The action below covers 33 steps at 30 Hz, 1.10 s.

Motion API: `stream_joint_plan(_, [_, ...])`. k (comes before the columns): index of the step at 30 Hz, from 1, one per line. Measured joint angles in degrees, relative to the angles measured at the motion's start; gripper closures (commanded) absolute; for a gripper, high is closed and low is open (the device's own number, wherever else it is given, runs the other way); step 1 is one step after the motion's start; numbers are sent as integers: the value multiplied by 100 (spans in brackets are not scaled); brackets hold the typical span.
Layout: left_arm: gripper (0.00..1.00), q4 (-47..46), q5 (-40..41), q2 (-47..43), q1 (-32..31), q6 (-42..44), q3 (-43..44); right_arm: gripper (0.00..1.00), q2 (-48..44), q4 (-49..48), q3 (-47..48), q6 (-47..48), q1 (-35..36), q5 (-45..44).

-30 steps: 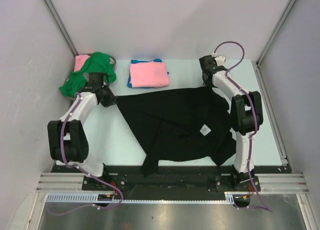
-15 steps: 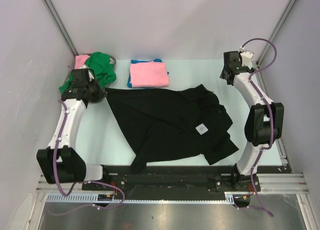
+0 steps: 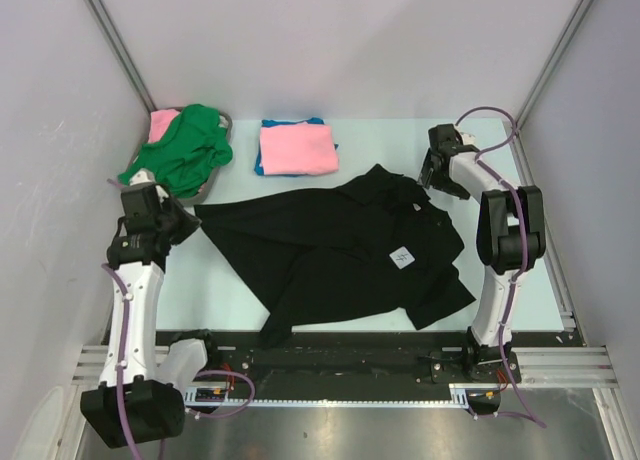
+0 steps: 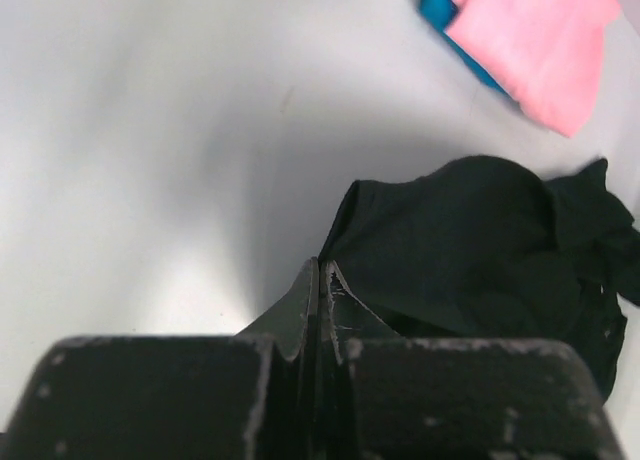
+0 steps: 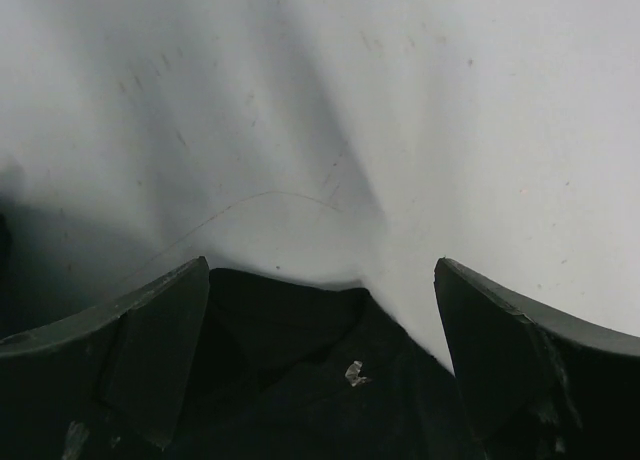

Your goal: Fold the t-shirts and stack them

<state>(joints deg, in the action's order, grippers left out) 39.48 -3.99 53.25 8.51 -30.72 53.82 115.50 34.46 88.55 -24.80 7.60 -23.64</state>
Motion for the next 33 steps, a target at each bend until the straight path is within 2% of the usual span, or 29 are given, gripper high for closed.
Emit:
stream_joint_plan(6, [100,0,-310,0,691,-103,-66,0,-201,-57,-238,-4,74,57])
stream_joint_plan(12, [100,-63,-417,-107,717,-144,-122,0,-592,-356,-249,87,149,457])
stream_joint_plan(20, [100,-151,-549,-179,732,-144,-326,3,-551,-656,437,479,848,1040])
stream_joint_plan(24, [100,-201,-629,-179,732,-144,-402,8,-146,-704,1043,560,1023,1405])
stream_joint_plan(27, [100,-267,-702,-186,737,-149,-490,14,439,-719,1698,579,1040,1414])
stream_joint_plan(33, [100,-339,-811,-190,739,-184,-551,19,1528,-651,2498,575,986,1412])
